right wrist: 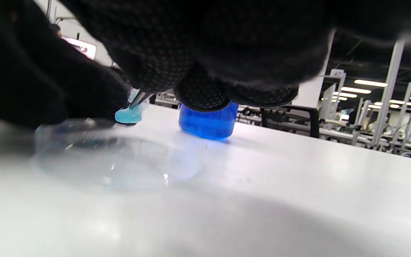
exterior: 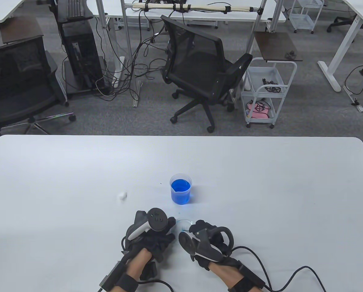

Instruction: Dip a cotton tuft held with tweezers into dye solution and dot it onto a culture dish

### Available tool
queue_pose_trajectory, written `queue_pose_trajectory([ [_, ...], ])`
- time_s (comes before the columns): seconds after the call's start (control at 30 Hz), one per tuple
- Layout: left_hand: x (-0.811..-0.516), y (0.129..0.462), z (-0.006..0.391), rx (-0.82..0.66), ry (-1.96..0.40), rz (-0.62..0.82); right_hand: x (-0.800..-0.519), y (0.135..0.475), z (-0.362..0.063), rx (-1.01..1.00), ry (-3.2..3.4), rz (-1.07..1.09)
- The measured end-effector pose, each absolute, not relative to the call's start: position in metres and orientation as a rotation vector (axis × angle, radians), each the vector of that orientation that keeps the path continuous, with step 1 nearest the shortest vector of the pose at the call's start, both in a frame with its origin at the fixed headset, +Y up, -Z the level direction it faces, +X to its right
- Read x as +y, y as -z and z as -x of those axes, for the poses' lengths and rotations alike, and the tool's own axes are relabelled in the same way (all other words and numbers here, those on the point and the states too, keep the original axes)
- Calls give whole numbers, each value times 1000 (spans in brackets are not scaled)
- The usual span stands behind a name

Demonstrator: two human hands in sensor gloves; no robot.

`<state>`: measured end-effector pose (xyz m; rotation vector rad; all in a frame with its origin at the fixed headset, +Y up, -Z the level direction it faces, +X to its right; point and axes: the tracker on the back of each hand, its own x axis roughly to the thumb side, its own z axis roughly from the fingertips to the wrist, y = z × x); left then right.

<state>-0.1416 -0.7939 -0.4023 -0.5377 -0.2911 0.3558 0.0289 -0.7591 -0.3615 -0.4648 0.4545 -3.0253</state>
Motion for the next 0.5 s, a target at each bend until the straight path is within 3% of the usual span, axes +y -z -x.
queue_pose_trajectory([
  [0.5,-793,402,141,-287,-345,536,-778,369,-26,361,2992,462],
])
